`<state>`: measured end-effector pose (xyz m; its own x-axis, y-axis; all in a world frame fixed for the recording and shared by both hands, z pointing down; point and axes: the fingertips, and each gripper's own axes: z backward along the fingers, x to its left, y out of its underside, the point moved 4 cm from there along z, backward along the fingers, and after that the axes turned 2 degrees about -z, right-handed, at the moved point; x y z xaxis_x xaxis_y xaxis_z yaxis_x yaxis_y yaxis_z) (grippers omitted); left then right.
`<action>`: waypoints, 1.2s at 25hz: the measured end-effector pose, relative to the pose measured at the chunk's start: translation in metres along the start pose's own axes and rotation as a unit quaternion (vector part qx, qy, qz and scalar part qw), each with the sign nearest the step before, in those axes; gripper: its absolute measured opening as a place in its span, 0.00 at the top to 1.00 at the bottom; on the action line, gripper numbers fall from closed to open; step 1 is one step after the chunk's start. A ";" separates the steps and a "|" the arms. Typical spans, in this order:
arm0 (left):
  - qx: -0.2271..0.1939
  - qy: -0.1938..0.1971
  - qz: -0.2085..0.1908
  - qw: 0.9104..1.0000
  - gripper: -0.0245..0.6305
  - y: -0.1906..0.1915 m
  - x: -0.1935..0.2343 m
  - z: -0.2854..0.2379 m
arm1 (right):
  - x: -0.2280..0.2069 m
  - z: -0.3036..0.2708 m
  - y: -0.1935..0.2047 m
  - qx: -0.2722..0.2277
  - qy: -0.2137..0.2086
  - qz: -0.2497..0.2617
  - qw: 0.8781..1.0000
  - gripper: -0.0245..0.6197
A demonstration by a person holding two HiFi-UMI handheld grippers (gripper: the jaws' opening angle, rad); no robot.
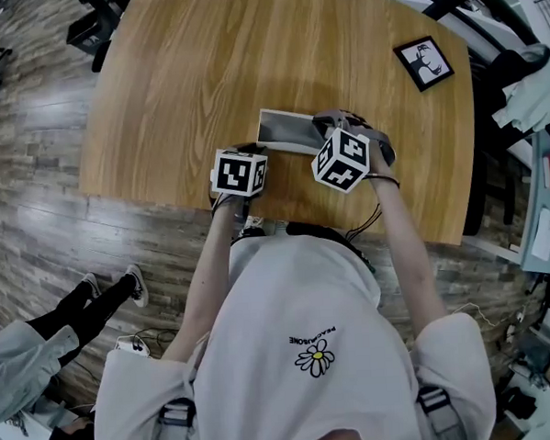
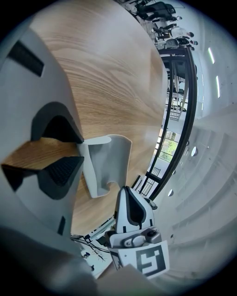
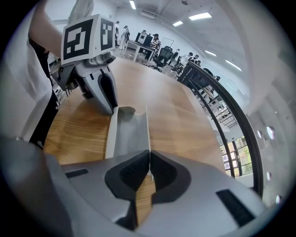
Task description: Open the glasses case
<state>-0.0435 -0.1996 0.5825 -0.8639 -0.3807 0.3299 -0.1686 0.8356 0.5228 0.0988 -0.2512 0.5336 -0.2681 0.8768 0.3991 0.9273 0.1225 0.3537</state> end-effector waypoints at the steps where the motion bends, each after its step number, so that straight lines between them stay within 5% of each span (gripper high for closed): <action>1: -0.001 0.002 0.000 1.000 0.80 0.000 0.000 0.000 | -0.001 0.000 0.000 0.000 0.002 -0.001 1.000 0.94; 8: -0.005 0.004 -0.005 1.000 0.80 -0.001 -0.001 -0.001 | -0.001 -0.001 0.001 0.000 0.002 -0.010 1.000 0.94; 11: -0.007 0.022 0.017 1.000 0.80 0.000 0.000 0.000 | -0.005 0.007 -0.003 -0.026 -0.014 -0.087 0.996 0.89; 15: -0.056 0.039 0.058 0.996 0.74 -0.022 0.000 0.018 | -0.033 0.041 -0.022 -0.107 0.011 -0.183 0.977 0.82; 19: -0.147 0.014 0.008 0.989 0.75 -0.081 -0.006 0.059 | -0.071 0.095 -0.050 -0.218 0.062 -0.247 0.942 0.79; 21: -0.208 0.001 -0.025 0.978 0.77 -0.114 -0.015 0.090 | -0.082 0.124 -0.062 -0.271 0.086 -0.265 0.921 0.75; 24: -0.305 -0.027 -0.075 0.949 0.83 -0.156 -0.034 0.142 | -0.091 0.168 -0.077 -0.346 0.132 -0.284 0.884 0.75; 30: -0.434 -0.067 -0.145 0.887 0.93 -0.188 -0.076 0.204 | -0.095 0.239 -0.088 -0.452 0.263 -0.284 0.804 0.93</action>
<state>-0.0430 -0.2472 0.2984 -0.9026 -0.4303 0.0157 -0.0154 0.0687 0.9975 0.1055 -0.2336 0.2626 -0.8746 0.4525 0.1741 0.1116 -0.1616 0.9805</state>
